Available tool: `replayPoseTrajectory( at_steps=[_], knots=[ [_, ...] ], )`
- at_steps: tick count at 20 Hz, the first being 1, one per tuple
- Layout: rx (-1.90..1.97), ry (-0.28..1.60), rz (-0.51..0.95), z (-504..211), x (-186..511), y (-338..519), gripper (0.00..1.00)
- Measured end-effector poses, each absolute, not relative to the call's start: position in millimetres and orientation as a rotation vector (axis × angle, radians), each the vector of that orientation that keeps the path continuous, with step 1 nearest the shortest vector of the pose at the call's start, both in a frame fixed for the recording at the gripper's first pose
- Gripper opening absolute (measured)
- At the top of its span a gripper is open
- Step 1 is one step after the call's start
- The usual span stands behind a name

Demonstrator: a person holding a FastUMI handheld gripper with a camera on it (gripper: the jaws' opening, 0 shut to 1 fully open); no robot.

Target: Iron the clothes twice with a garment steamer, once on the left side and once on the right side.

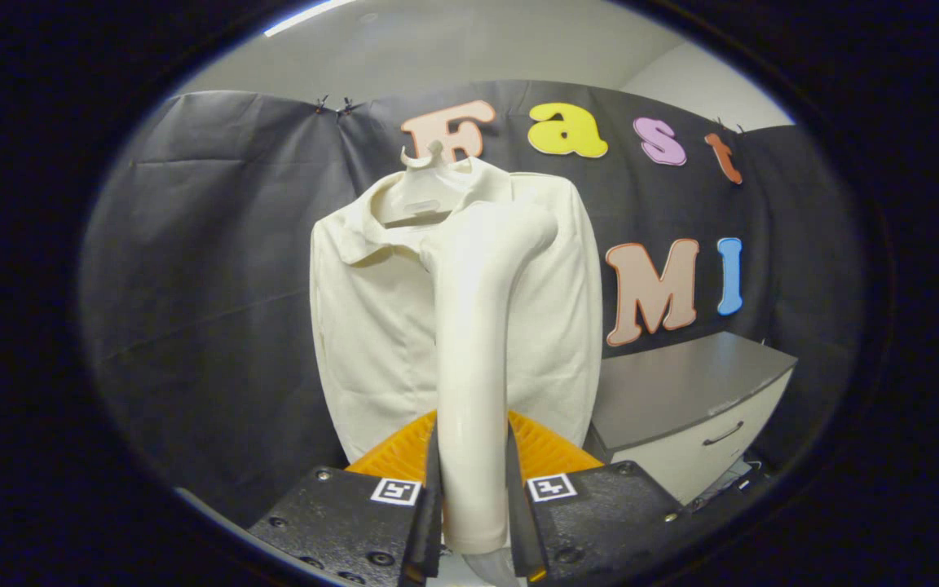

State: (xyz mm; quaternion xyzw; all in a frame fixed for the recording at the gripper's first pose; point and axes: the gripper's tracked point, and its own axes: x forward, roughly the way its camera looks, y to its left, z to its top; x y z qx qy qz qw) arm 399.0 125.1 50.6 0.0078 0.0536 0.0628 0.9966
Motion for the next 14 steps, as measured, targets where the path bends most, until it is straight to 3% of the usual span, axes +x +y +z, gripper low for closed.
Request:
replayPoseTrajectory(
  at_steps=[14],
  knots=[
    [0.058, 0.155, 0.232, 0.1, 459.4, 103.9, 0.34]
  ],
)
